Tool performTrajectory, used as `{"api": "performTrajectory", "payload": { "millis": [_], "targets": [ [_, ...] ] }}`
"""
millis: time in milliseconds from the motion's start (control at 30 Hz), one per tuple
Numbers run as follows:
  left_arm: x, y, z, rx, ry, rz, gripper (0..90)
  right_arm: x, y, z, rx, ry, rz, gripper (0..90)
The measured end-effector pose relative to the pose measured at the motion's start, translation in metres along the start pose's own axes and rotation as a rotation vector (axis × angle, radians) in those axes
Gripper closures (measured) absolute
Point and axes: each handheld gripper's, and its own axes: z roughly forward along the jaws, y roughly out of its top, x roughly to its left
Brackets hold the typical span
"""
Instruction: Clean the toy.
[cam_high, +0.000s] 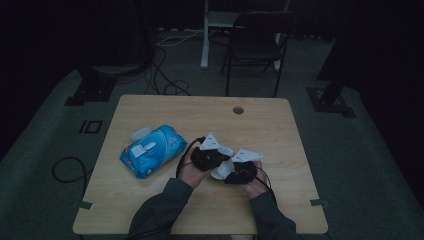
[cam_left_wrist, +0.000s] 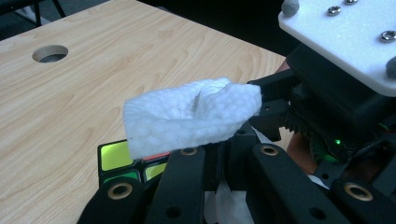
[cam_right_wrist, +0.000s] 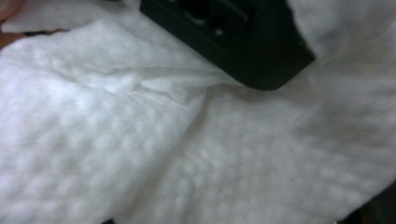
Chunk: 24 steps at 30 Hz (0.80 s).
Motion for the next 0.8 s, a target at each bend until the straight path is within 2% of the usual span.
{"api": "performTrajectory", "payload": {
  "millis": [500, 800],
  "targets": [
    [-0.014, -0.002, -0.005, 0.024, -0.002, 0.063, 87.5, -0.005, 0.001, -0.004, -0.013, -0.007, 0.018, 35.0],
    [-0.006, -0.001, -0.004, 0.003, 0.000, 0.029, 87.5, -0.002, 0.000, -0.002, -0.008, 0.000, 0.013, 35.0]
  ]
}}
